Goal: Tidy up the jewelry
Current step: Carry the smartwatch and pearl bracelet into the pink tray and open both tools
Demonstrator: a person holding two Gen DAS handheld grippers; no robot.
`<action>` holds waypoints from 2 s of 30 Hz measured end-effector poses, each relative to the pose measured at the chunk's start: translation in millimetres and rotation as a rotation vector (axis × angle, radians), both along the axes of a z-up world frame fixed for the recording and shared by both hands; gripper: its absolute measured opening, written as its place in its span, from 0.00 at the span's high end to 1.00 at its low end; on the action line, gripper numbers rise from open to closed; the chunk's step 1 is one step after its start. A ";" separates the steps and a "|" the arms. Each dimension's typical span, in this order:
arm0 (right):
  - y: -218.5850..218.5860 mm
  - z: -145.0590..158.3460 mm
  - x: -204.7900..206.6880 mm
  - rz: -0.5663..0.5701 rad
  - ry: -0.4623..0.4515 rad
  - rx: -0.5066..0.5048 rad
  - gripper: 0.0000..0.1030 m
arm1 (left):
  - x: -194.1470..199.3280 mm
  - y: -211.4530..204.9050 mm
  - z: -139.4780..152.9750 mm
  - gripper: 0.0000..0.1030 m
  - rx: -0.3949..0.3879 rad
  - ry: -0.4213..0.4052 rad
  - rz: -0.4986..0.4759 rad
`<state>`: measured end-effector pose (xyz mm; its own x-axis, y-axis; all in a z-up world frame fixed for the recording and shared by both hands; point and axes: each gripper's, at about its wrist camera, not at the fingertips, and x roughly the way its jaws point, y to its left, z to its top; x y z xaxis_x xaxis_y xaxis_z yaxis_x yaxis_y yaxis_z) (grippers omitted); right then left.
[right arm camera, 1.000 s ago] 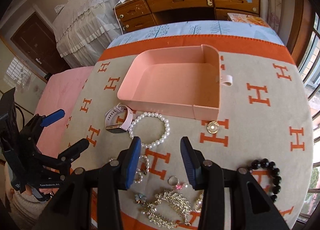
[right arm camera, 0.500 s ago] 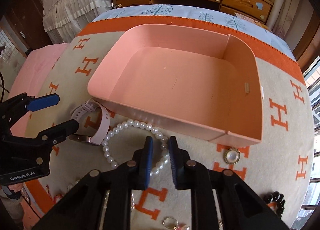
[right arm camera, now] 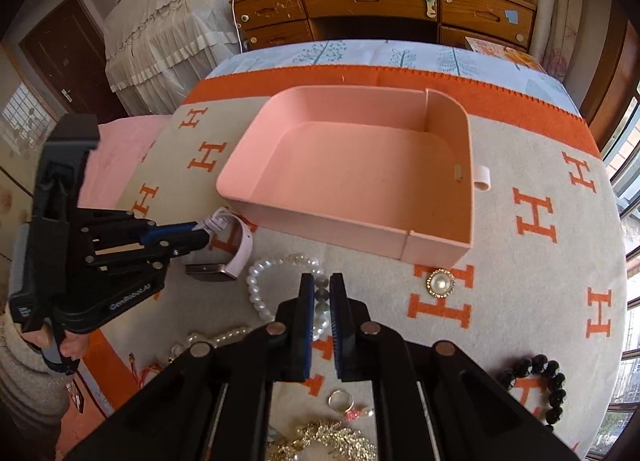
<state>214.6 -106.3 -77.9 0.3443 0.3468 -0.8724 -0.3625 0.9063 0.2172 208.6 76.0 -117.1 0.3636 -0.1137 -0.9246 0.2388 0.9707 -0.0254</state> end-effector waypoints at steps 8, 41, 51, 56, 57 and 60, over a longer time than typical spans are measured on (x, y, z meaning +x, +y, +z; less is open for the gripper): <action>-11.5 65.5 -6.1 0.004 -0.138 0.063 0.93 | -30.9 2.5 53.4 0.96 -0.029 -0.108 0.047; -25.4 21.5 72.6 -0.135 -0.113 -0.001 0.84 | 38.2 -56.6 64.1 0.40 -0.047 -0.260 0.140; -52.3 40.6 29.8 -0.152 -0.158 0.009 0.84 | 0.6 -48.0 91.9 0.39 0.007 -0.324 0.112; -67.3 60.2 -3.1 -0.146 -0.211 0.013 0.84 | -24.9 -26.5 112.2 0.39 -0.032 -0.368 0.151; -70.1 63.5 -9.3 -0.145 -0.220 0.014 0.84 | -30.8 -22.9 116.0 0.39 -0.038 -0.378 0.156; -77.4 70.5 -28.4 -0.140 -0.231 0.030 0.84 | -47.4 -15.7 124.1 0.38 -0.045 -0.380 0.164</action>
